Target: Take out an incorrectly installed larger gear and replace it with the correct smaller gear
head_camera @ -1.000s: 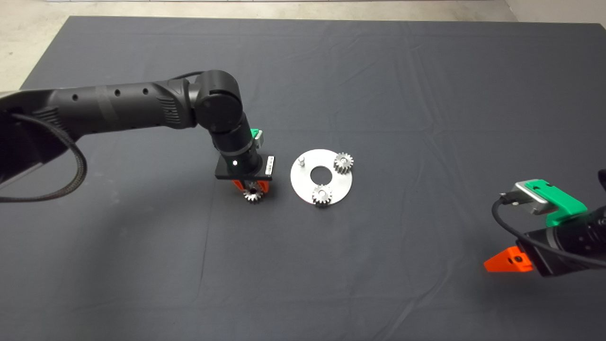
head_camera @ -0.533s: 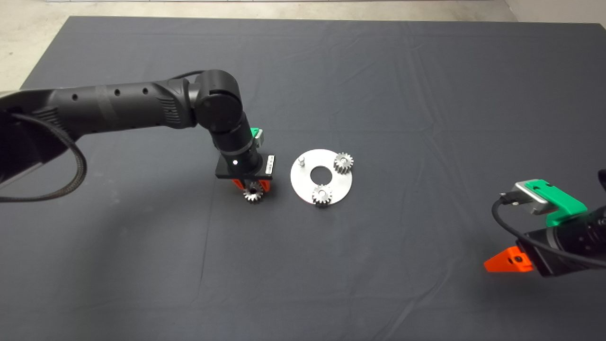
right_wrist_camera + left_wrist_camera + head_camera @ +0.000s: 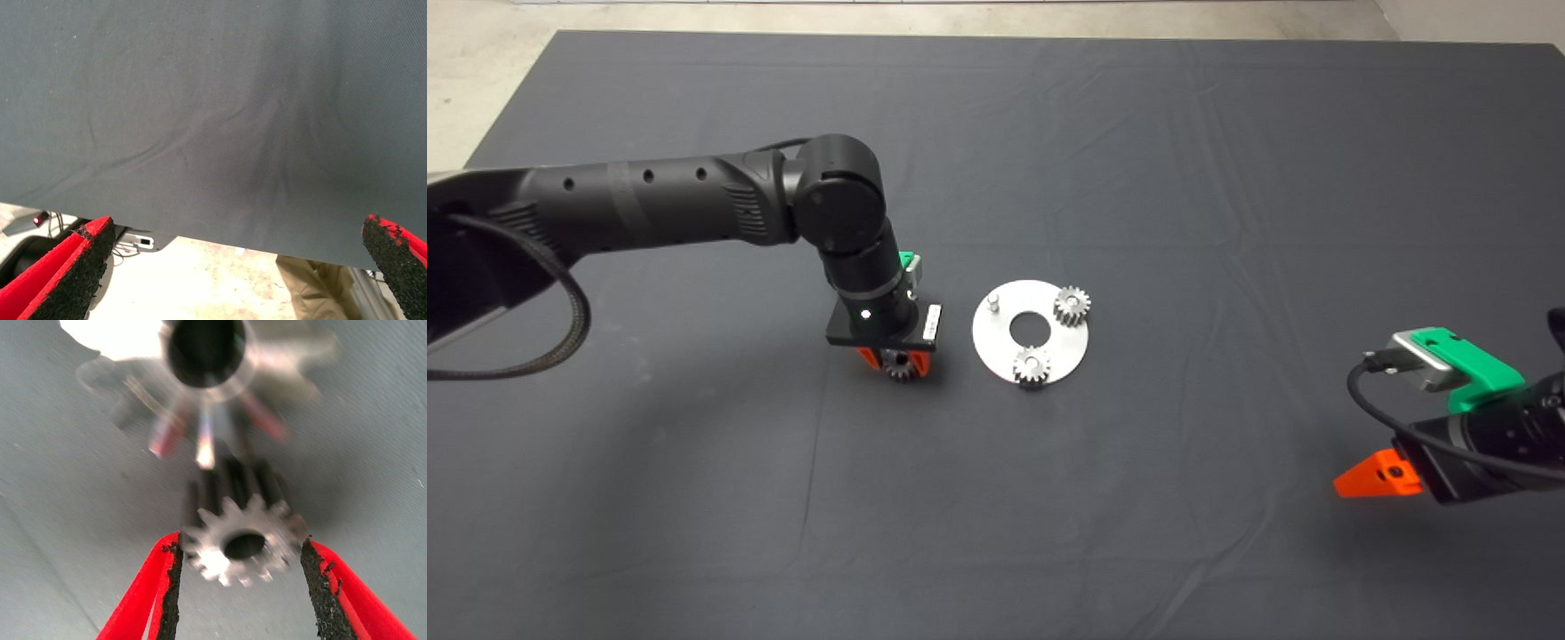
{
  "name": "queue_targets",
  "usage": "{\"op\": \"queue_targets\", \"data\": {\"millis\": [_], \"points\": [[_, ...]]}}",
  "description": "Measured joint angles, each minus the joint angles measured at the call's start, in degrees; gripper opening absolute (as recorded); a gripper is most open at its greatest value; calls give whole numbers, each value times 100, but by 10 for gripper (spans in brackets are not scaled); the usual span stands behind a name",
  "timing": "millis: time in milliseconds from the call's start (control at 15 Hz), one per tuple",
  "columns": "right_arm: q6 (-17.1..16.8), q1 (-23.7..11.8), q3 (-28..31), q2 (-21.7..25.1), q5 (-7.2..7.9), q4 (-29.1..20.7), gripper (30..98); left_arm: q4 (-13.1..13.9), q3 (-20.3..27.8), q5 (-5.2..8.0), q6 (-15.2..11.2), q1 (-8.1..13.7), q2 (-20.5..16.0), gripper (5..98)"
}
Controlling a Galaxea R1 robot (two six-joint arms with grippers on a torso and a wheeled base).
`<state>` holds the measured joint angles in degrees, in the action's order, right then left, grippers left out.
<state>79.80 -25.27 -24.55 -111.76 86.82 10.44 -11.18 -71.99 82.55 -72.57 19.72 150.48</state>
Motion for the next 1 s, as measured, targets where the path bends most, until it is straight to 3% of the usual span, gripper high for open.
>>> {"op": "queue_targets", "data": {"millis": [667,1000], "points": [[-28,0,0,22,5,0,978,63,-4,-2,-2,78,1,434],[-28,0,0,30,5,0,978,68,-39,-4,-2,78,18,511]]}}
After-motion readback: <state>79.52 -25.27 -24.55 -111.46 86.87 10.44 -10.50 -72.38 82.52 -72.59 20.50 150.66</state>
